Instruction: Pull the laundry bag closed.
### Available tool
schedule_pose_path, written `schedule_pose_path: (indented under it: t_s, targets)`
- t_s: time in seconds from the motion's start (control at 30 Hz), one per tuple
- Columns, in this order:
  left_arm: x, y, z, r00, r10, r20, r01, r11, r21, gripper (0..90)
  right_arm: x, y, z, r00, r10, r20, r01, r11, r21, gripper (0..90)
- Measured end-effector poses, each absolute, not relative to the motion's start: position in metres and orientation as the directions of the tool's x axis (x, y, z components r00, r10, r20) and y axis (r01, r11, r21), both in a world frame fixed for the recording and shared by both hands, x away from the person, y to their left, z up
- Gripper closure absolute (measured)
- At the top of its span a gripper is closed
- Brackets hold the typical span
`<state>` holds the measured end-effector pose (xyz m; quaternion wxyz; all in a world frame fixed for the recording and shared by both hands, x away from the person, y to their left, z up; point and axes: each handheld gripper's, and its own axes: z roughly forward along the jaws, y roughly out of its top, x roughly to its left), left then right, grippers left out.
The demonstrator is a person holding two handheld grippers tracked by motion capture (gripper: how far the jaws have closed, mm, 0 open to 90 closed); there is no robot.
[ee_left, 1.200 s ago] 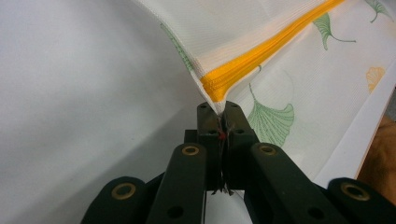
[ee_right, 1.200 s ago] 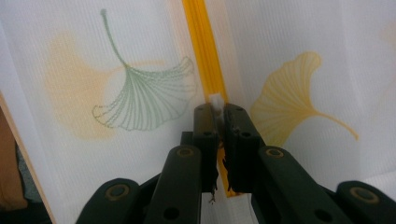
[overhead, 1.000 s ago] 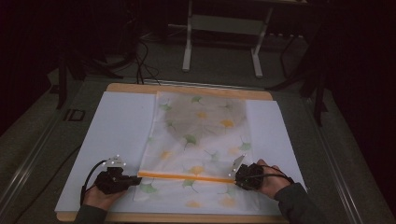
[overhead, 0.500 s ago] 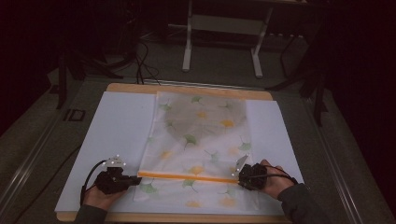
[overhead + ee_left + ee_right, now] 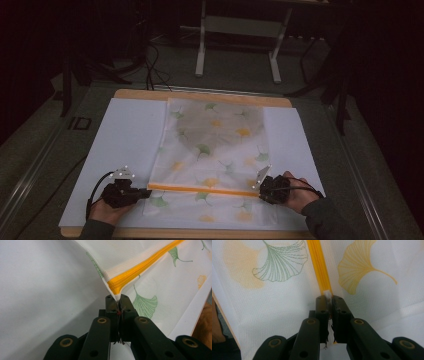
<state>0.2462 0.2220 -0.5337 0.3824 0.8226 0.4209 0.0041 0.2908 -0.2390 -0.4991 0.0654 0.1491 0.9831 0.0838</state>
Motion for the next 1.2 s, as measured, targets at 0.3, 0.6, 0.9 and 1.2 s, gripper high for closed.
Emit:
schedule_pose_path:
  t_s: [0.3, 0.6, 0.9, 1.2]
  targets:
    - [0.246, 0.222, -0.534, 0.647, 0.695, -0.315, 0.689, -0.355, 0.632, 88.1, 0.292, -0.243, -0.498, -0.946, 0.303, -0.114, 0.283, 0.945, 0.162, 84.2]
    - [0.246, 0.221, -0.534, 0.653, 0.687, -0.318, 0.688, -0.363, 0.629, 88.0, 0.291, -0.258, -0.493, -0.937, 0.333, -0.104, 0.313, 0.934, 0.172, 84.3]
    - [0.242, 0.220, -0.534, 0.663, 0.686, -0.301, 0.674, -0.372, 0.638, 78.0, 0.293, -0.267, -0.495, -0.925, 0.373, -0.070, 0.350, 0.910, 0.223, 76.2]
    - [0.238, 0.236, -0.527, 0.612, 0.744, -0.267, 0.640, -0.267, 0.721, 60.7, 0.293, -0.296, -0.493, -0.843, 0.537, 0.008, 0.484, 0.752, 0.448, 51.9]
